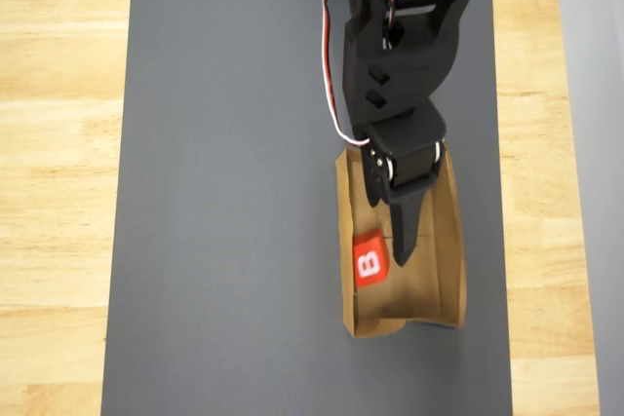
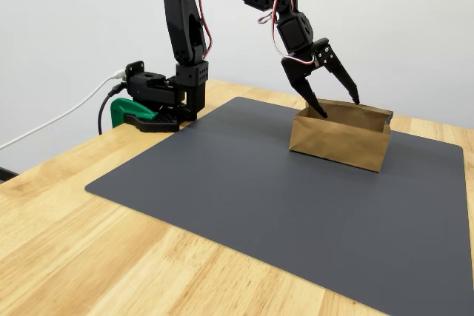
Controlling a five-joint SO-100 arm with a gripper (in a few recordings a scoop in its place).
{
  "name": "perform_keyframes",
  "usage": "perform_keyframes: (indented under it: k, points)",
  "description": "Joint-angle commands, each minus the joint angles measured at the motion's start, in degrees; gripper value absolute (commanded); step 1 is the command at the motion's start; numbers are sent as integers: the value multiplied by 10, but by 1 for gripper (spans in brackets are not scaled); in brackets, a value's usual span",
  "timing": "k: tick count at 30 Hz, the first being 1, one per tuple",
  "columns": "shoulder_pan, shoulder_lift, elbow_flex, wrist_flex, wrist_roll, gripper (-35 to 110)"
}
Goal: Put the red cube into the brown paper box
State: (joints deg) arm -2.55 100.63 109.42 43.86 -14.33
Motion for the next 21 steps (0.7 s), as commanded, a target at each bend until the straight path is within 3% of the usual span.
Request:
perform_keyframes:
  k: [1, 8, 12, 21]
  points:
    - [-2, 13, -19, 5, -17, 32]
    - [17, 69, 2, -18, -29, 32]
    - [44, 171, 57, -76, -48, 25]
    - [106, 452, 186, -89, -70, 1]
